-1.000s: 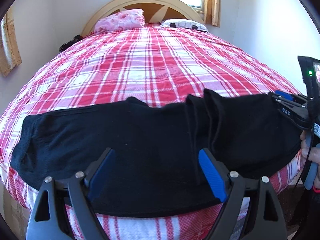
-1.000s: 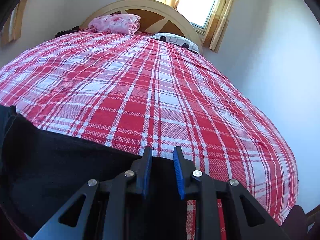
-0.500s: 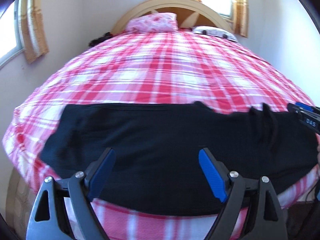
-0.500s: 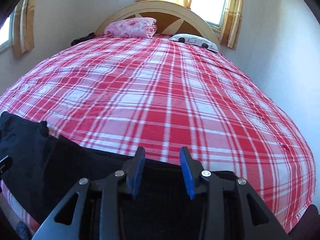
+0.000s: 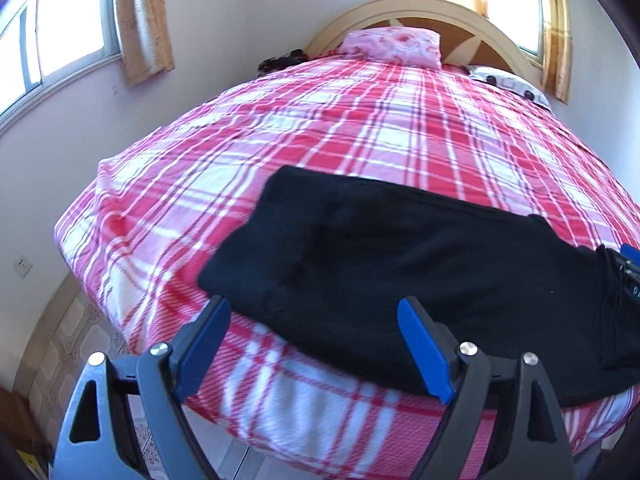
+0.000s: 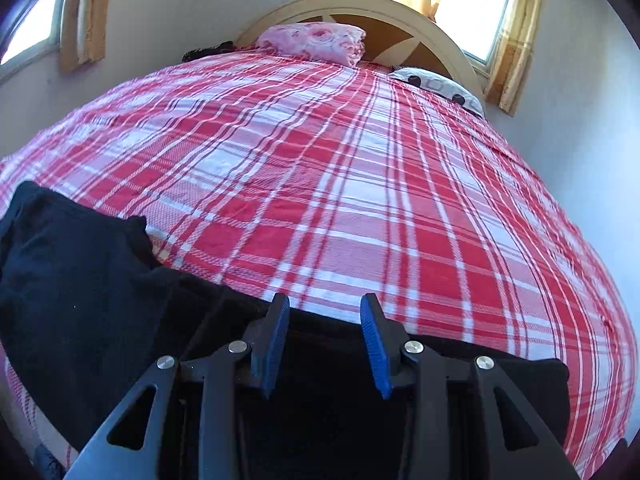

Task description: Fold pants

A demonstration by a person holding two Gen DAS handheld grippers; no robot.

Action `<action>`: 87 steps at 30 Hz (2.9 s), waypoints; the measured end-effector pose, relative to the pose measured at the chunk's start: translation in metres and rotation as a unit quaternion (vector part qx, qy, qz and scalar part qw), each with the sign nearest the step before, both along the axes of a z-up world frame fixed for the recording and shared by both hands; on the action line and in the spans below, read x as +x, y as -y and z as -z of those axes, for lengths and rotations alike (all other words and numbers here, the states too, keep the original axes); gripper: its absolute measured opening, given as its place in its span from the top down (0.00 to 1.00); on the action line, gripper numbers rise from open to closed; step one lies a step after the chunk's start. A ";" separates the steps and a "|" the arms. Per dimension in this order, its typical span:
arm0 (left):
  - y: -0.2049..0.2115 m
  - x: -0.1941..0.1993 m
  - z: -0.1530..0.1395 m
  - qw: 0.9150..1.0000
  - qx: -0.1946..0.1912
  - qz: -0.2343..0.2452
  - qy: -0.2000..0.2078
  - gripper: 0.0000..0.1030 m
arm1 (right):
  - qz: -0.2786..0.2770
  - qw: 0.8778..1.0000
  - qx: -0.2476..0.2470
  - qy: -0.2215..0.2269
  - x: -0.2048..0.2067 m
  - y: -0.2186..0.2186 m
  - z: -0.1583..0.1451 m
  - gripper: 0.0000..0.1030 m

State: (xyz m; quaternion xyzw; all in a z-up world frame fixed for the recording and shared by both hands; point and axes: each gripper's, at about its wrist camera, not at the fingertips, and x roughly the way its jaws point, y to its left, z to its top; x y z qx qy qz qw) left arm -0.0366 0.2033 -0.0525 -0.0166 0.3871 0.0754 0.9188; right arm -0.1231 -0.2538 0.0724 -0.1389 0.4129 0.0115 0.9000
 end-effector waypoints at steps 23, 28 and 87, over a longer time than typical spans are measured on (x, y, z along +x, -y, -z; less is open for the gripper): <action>-0.064 0.004 0.012 0.983 -0.158 -0.090 0.014 0.14 | -0.121 0.950 0.283 -0.052 -0.067 -0.041 0.024 0.38; -0.059 0.006 0.017 0.973 -0.206 -0.100 0.007 0.28 | -0.123 0.954 0.270 -0.045 -0.068 -0.044 0.026 0.37; 0.264 -0.083 -0.011 0.874 0.048 0.469 0.120 0.68 | 0.046 0.854 0.517 0.035 -0.112 0.178 -0.016 0.35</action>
